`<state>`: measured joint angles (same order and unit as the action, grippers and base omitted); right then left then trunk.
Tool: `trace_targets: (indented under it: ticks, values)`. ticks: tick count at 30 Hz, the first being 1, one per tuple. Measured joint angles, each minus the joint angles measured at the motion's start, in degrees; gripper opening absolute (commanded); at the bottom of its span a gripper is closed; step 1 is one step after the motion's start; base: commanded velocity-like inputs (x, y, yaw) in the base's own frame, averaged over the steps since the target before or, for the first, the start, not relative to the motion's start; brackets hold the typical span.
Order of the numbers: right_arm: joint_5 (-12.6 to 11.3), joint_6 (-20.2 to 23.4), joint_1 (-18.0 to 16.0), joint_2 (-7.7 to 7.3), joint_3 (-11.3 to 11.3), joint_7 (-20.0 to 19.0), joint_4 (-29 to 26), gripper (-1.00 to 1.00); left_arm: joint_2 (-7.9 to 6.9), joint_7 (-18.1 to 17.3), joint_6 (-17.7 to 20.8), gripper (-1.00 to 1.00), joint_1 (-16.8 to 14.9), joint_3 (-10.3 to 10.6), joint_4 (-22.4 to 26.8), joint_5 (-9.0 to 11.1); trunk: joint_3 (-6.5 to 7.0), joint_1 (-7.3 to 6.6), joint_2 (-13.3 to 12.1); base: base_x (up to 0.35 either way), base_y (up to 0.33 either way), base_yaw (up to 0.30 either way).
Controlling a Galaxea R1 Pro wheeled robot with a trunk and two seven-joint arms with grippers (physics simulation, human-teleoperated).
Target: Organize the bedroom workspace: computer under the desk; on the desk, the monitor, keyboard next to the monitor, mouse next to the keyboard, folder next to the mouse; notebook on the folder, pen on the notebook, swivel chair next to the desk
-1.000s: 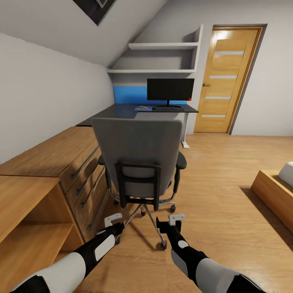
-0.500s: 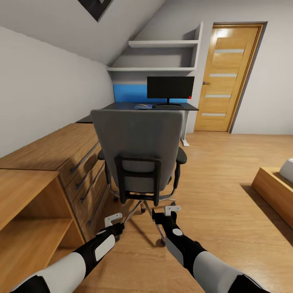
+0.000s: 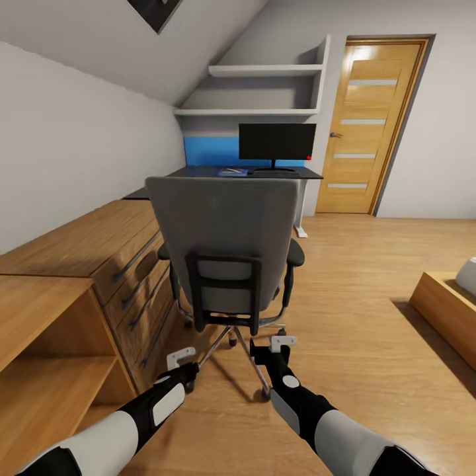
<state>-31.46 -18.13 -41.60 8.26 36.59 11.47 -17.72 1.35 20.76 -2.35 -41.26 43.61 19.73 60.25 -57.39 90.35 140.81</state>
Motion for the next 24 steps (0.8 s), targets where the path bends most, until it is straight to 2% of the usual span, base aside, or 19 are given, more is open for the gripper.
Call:
trace_targets:
  ticks: [11,24]
  values:
    - [0.0,-0.2,0.0,0.06,0.1,0.0,0.9,1.0,0.06,-0.1,-0.6,1.0,0.0,0.2,-0.3,-0.1,0.0,0.0,0.0,0.094,0.0,0.0]
    - [0.0,-0.2,0.1,0.09,0.1,0.0,1.0,1.0,0.07,-0.1,-0.6,1.0,0.0,0.3,-0.3,-0.2,0.0,-0.02,0.0,0.294,0.0,0.0]
